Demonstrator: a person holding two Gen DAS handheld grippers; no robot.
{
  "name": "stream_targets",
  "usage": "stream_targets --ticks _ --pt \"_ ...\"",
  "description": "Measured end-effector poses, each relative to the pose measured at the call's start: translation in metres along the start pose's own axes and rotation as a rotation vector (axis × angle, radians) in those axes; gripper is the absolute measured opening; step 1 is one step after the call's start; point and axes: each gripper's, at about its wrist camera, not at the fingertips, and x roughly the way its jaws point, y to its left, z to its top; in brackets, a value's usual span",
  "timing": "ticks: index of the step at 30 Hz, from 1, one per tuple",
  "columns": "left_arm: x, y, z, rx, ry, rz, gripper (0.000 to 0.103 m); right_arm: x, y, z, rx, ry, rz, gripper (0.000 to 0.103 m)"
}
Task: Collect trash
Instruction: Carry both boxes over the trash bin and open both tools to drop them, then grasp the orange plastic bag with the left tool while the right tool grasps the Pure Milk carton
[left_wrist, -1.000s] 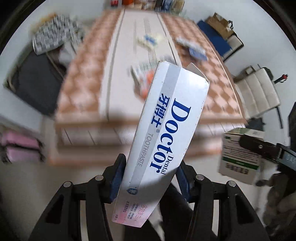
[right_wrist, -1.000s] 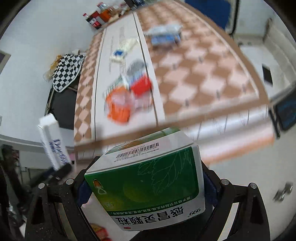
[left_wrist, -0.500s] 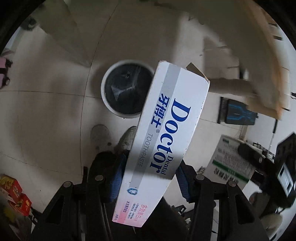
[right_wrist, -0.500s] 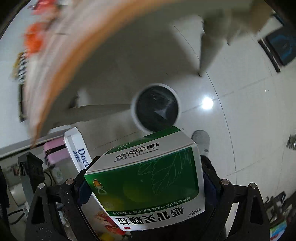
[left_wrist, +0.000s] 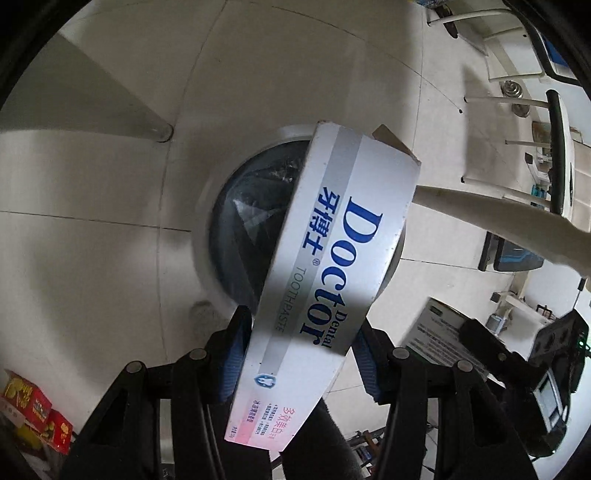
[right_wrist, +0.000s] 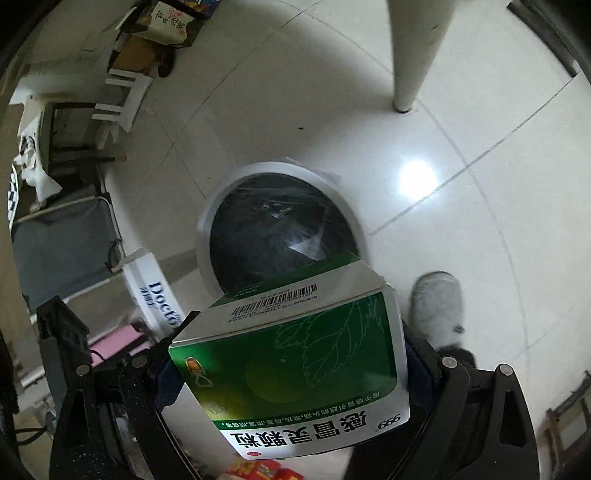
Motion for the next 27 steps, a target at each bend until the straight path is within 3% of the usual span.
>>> stream_targets --ticks 2,3,4,5,6,9,11,18,23,27 --pt "0.004 0.008 0.001 -0.015 0.004 -0.005 0.052 0.018 0.004 0.009 -0.011 0.01 0.017 0.097" --pt "0.004 0.008 0.001 -0.019 0.006 -0.008 0.059 0.025 0.006 0.014 -0.008 0.02 0.024 0.097" --pt "0.002 0.009 0.0 -0.026 0.004 -0.017 0.068 0.03 0.005 0.018 -0.003 0.027 0.024 0.098" --pt "-0.001 0.01 -0.002 -0.033 -0.002 -0.025 0.088 0.035 0.003 0.018 0.008 0.034 0.022 0.098" --pt "-0.004 0.013 -0.004 -0.039 -0.008 -0.03 0.096 0.037 0.001 0.021 0.015 0.036 0.018 0.103" --pt "-0.015 0.02 -0.01 -0.045 -0.031 -0.014 0.096 0.035 0.001 0.021 -0.001 0.02 0.006 0.103" --pt "-0.025 0.023 -0.019 -0.033 -0.064 0.039 0.096 0.032 0.005 0.019 -0.03 0.014 -0.029 0.103" --pt "-0.055 0.025 -0.054 0.031 -0.159 0.252 0.096 0.008 0.025 -0.007 -0.218 -0.035 -0.262 0.103" --pt "-0.067 0.02 -0.075 0.049 -0.155 0.294 0.096 -0.013 0.041 -0.025 -0.322 -0.05 -0.383 0.103" --pt "-0.088 0.007 -0.099 0.059 -0.17 0.324 0.096 -0.039 0.052 -0.042 -0.377 -0.066 -0.407 0.103"
